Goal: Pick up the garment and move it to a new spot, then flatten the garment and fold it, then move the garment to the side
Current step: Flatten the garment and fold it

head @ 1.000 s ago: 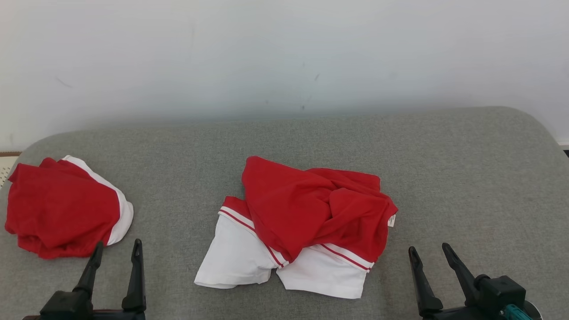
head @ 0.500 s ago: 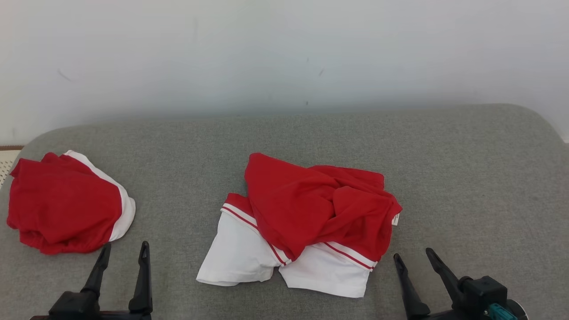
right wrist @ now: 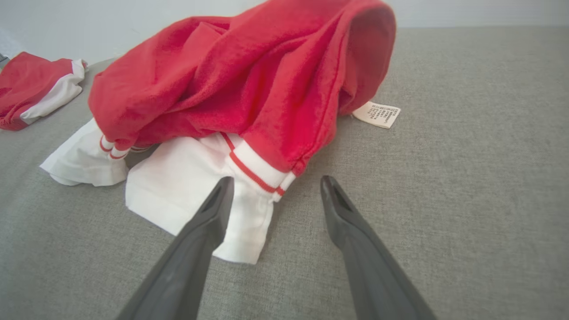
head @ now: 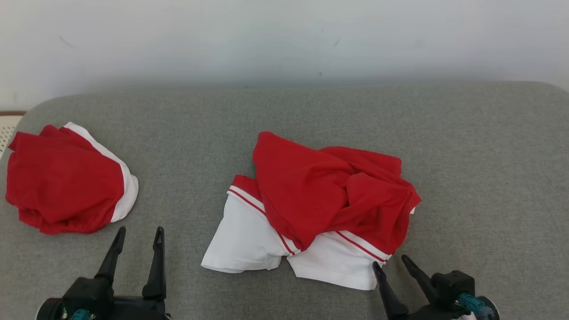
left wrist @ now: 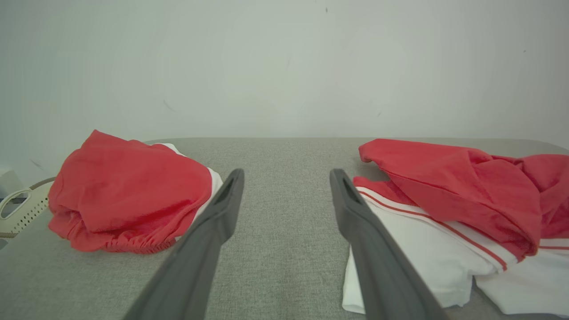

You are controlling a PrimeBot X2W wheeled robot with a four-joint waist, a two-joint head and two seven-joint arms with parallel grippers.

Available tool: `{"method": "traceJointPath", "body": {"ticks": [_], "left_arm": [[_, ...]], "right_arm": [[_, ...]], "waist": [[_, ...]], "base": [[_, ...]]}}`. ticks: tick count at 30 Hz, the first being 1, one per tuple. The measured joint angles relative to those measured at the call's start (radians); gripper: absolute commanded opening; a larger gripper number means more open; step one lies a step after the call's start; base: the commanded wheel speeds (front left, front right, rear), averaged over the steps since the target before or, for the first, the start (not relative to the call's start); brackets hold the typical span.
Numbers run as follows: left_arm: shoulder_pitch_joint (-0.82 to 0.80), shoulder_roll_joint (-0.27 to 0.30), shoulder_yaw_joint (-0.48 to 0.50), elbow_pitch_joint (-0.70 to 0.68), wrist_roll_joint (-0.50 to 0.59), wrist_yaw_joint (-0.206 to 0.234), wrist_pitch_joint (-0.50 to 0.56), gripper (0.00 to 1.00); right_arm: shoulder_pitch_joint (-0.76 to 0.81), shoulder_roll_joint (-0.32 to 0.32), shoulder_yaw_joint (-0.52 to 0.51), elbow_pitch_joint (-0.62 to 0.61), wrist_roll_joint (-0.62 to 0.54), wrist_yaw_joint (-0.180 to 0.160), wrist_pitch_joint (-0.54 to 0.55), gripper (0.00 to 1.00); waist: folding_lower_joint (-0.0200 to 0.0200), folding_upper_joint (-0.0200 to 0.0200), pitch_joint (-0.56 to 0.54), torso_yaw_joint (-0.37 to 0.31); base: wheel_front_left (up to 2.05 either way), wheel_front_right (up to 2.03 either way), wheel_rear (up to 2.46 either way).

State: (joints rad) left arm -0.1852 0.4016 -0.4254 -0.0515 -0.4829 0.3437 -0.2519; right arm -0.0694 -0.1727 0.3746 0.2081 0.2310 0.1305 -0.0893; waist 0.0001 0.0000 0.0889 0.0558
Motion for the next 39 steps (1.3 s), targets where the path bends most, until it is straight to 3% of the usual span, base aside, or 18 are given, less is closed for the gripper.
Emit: {"method": "traceJointPath", "body": {"ticks": [4, 5, 6, 7, 8, 14, 19, 31, 35, 39], "left_arm": [[-0.015, -0.005, -0.001, 0.007, 0.002, -0.007, -0.001, 1.0], [-0.018, -0.006, -0.001, 0.009, 0.003, -0.008, -0.002, 1.0], [-0.022, -0.007, 0.0, 0.011, 0.003, -0.008, -0.002, 1.0], [-0.024, -0.008, 0.001, 0.013, 0.004, -0.009, -0.002, 1.0], [-0.026, -0.008, 0.003, 0.014, 0.005, -0.009, -0.004, 1.0], [-0.028, -0.016, 0.012, 0.016, 0.011, -0.013, -0.005, 1.0], [-0.028, -0.021, 0.023, 0.015, 0.019, -0.007, -0.006, 1.0], [-0.025, -0.027, 0.05, 0.006, 0.028, 0.002, -0.006, 1.0], [-0.028, -0.032, 0.052, 0.007, 0.033, 0.0, -0.006, 1.0], [-0.039, -0.04, 0.05, 0.013, 0.035, -0.008, -0.006, 1.0]], "right_arm": [[-0.045, 0.004, 0.036, 0.084, 0.034, 0.0, -0.01, 1.0], [-0.055, 0.008, 0.045, 0.102, 0.046, 0.0, -0.014, 0.87], [-0.066, 0.012, 0.055, 0.12, 0.061, 0.0, -0.013, 0.45], [-0.076, 0.012, 0.063, 0.137, 0.067, 0.0, -0.015, 0.31], [-0.086, 0.012, 0.069, 0.151, 0.071, 0.0, -0.02, 0.0], [-0.116, 0.004, 0.087, 0.171, 0.114, 0.0, -0.043, 0.0], [-0.106, -0.032, 0.053, 0.079, 0.131, 0.0, -0.024, 0.0], [-0.038, -0.162, -0.216, -0.209, 0.076, 0.0, 0.145, 0.0], [-0.057, -0.194, -0.274, -0.2, 0.077, 0.0, 0.182, 0.0], [-0.098, -0.223, -0.301, -0.093, 0.103, 0.0, 0.19, 0.0]], "waist": [[0.0, 0.0, 0.025, 0.01], [0.0, 0.0001, 0.029, 0.013], [0.0, 0.0001, 0.033, 0.015], [0.0, 0.0001, 0.037, 0.016], [0.0001, 0.0001, 0.04, 0.017], [0.0, 0.0, 0.048, 0.009], [0.0, 0.0001, 0.051, -0.008], [-0.0001, 0.0, 0.071, -0.065], [-0.0001, 0.0001, 0.081, -0.071], [-0.0001, 0.0001, 0.089, -0.066]], "base": [[0.0, 0.0, 0.0], [0.0, 0.0, 0.0], [0.0, 0.0, 0.0], [0.0, 0.0, 0.0], [0.0, 0.0, 0.0], [0.0, 0.0, 0.0], [0.0, 0.0, 0.0], [0.0, 0.0, 0.0], [0.0, 0.0, 0.0], [0.0, 0.0, 0.0]]}}
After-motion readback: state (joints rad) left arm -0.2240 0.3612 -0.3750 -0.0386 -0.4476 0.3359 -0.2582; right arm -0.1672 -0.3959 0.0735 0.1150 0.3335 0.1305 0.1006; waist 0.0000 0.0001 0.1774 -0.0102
